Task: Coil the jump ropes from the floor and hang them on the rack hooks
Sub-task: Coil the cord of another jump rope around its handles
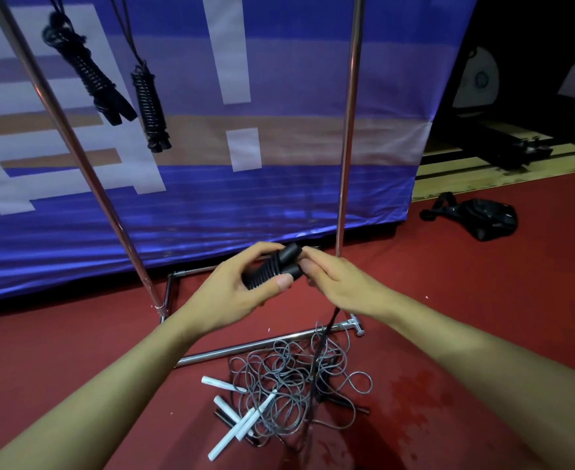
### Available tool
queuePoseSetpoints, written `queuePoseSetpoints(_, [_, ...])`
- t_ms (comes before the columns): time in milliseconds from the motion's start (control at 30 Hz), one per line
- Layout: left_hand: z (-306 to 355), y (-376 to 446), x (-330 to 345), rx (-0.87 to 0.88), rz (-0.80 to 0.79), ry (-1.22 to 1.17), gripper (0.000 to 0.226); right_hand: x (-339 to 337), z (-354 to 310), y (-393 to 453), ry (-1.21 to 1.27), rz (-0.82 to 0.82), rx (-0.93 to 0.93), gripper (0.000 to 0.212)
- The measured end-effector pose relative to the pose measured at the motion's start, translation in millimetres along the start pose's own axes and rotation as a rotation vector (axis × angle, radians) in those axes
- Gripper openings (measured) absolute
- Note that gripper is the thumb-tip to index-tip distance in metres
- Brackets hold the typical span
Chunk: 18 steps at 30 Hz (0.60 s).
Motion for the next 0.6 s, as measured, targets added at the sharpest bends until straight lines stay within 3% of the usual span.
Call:
queuePoseSetpoints(100, [-2,4,-1,-0.072,0.076,-0.018,0.033,2,-7,-2,-0.06,-0.019,-0.082,0.024])
queuePoseSetpoints(200, [-6,5,-2,-0.094,0.109,0.045,0.029,8,-5,-4,-0.154,-0.06,-0.067,0.01])
queuePoseSetpoints(400, [-22,7,-1,-0.059,0.131,0.359,0.045,1,-10,-2,-0.206,-0.1,0.074,0.018])
queuePoseSetpoints(600, [-23,12,3,-0.095,0.143,0.453,0.055,1,-24,-4,-0.508,-0.082,0.074,0.022])
Point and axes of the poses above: each hand's wrist, its own y-axis towards the middle knuckle, its own x-axis out of the palm, z = x × y, the point moved 2 cm from there along y, towards the middle knuckle, and after that the axes turned 9 degrees about z, right-handed, at the moved point
